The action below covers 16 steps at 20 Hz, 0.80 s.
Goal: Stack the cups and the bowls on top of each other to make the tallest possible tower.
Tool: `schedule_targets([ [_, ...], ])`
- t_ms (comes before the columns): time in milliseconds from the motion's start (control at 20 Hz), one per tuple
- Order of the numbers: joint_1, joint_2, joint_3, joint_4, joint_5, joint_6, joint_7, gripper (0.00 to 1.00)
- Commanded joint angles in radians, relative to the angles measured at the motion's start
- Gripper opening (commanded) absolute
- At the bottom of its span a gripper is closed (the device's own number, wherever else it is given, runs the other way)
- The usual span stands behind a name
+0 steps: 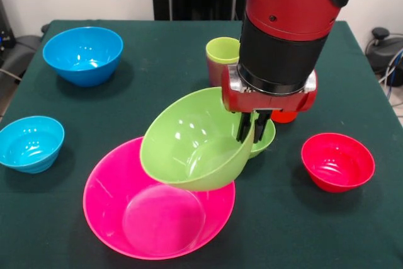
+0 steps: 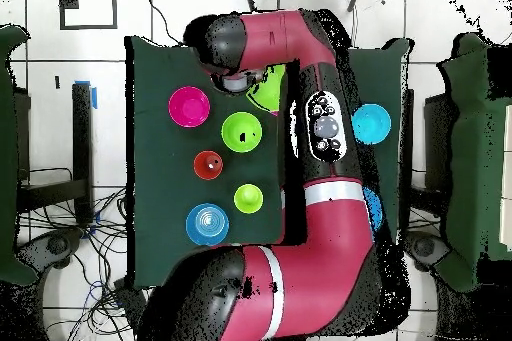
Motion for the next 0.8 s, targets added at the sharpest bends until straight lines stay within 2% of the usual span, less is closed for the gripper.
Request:
schedule_targets([
  [50,0.025,0.006,0.004,-0.022,-0.075,-0.001,-0.207,0.0],
  [450,0.088,-0.068,-0.028,0.021,-0.155,-0.076,-0.23,0.0],
  [650,0.1,-0.101,-0.036,0.062,-0.181,-0.122,-0.245,0.0],
  [800,0.103,-0.103,-0.033,0.056,-0.201,-0.128,-0.283,0.0],
])
